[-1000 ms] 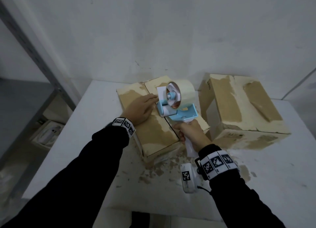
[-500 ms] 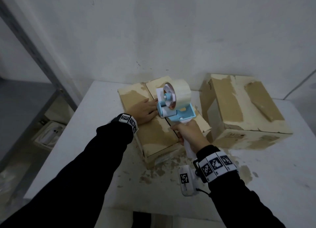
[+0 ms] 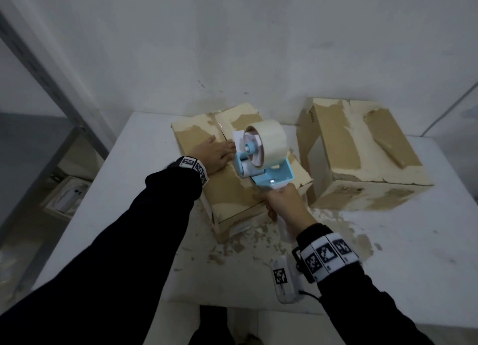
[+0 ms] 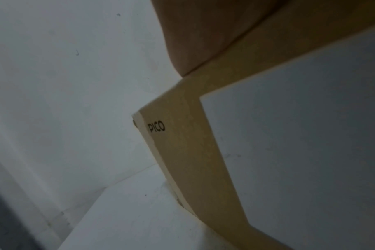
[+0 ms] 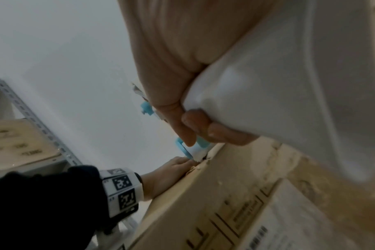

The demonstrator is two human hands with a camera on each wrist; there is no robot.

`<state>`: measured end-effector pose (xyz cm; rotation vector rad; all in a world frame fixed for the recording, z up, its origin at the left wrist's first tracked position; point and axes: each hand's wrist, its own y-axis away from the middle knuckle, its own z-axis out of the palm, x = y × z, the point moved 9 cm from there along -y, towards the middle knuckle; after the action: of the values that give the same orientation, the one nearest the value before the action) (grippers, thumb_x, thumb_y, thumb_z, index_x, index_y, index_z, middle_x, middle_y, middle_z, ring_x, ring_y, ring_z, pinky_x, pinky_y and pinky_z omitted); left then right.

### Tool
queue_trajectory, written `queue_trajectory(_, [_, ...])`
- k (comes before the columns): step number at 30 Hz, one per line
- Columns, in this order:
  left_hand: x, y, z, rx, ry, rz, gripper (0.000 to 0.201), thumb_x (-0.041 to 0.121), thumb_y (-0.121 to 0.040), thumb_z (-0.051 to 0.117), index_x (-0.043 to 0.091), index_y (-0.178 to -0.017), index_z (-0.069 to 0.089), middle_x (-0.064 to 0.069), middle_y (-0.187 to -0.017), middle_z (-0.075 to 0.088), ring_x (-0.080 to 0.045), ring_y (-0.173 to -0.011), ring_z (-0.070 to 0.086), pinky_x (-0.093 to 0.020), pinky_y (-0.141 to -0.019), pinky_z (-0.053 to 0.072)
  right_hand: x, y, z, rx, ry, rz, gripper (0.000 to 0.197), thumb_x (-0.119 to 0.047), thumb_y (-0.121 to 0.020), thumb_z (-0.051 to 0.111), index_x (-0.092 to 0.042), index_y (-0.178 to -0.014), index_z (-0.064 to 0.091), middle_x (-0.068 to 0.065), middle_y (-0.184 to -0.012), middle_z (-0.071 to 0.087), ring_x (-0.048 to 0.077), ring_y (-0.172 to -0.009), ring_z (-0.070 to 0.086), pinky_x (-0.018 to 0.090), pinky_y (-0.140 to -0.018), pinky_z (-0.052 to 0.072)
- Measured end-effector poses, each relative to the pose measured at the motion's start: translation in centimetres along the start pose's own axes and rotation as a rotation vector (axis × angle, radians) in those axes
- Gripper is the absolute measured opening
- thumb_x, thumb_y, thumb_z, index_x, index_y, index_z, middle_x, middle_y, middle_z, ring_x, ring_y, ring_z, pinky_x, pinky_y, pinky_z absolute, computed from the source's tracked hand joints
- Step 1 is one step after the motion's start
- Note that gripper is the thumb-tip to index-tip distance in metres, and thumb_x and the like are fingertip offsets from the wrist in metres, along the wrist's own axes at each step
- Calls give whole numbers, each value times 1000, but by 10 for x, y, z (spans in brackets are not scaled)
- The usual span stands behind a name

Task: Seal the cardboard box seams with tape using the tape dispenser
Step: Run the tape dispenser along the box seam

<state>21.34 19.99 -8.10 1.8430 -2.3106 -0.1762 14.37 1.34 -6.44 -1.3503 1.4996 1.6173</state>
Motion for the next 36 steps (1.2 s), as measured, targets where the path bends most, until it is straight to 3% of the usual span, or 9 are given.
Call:
queue_trajectory(8, [7, 5, -2, -30, -36, -18, 48, 31, -102, 19, 25, -149, 16, 12, -157, 9, -10, -145, 15, -44, -117, 11, 32, 32, -28, -16, -71, -26, 28, 4, -80, 59, -19, -69, 49, -3, -46, 38, 14, -40, 32, 25, -43, 26])
queue_trajectory(12, [15, 8, -8, 31, -88, -55, 46, 25, -102, 22, 19, -148, 20, 4, -158, 16, -16, -143, 20, -42, -115, 14, 25, 32, -27, 5, -69, -26, 27, 4, -78, 59, -21, -71, 55, -3, -47, 44, 16, -42, 34, 26, -43, 26])
queue_trajectory(15, [40, 30, -19, 183, 148, 44, 43, 19, -94, 32, 14, -135, 42, -8, -144, 43, -25, -125, 45, -39, -109, 24, 26, 34, -27, 9, -117, -1, 26, 6, -79, 56, -20, -79, 58, 2, -56, 44, 13, -43, 33, 23, -41, 24])
queue_trajectory(17, [61, 49, -12, 117, 266, 103, 54, 34, -83, 33, 8, -128, 48, -14, -134, 50, -29, -115, 48, -37, -105, 26, 26, 33, -27, 1, -77, 14, 22, 5, -80, 55, -17, -80, 57, 6, -57, 41, 15, -42, 32, 24, -42, 25])
queue_trajectory(19, [72, 62, 1, 18, 192, 76, 78, 55, -75, 32, 10, -138, 38, -13, -143, 40, -26, -126, 38, -33, -111, 17, 25, 33, -28, -7, -23, 21, 19, 4, -81, 54, -15, -78, 56, 7, -53, 39, 17, -40, 32, 25, -42, 26])
queue_trajectory(23, [81, 66, 11, 15, 53, 89, 113, 89, -58, 28, 22, -148, 19, 0, -156, 19, -17, -141, 20, -35, -118, 1, 22, 35, -29, -6, 17, -6, 18, 4, -80, 54, -13, -72, 55, 8, -51, 40, 18, -38, 34, 26, -42, 28])
queue_trajectory(26, [83, 64, 16, 34, 44, 66, 110, 86, -58, 33, 24, -148, 19, 0, -155, 21, -18, -140, 22, -37, -118, 4, 23, 34, -28, 9, -6, -13, 19, 5, -79, 54, -13, -72, 55, 10, -55, 42, 18, -39, 34, 27, -42, 27])
queue_trajectory(31, [79, 61, 17, 76, 164, -7, 102, 81, -54, 43, 31, -142, 31, 4, -145, 39, -26, -126, 39, -45, -111, 25, 24, 39, -27, 12, -21, -14, 20, 5, -79, 56, -13, -72, 56, 7, -50, 39, 17, -39, 33, 25, -41, 27])
queue_trajectory(36, [81, 66, 8, 67, 230, -32, 106, 78, -50, 43, 28, -143, 32, 6, -151, 33, -20, -134, 34, -39, -116, 6, 27, 47, -31, -18, -57, -43, 19, 5, -79, 55, -13, -80, 56, 8, -57, 39, 16, -41, 32, 25, -41, 26])
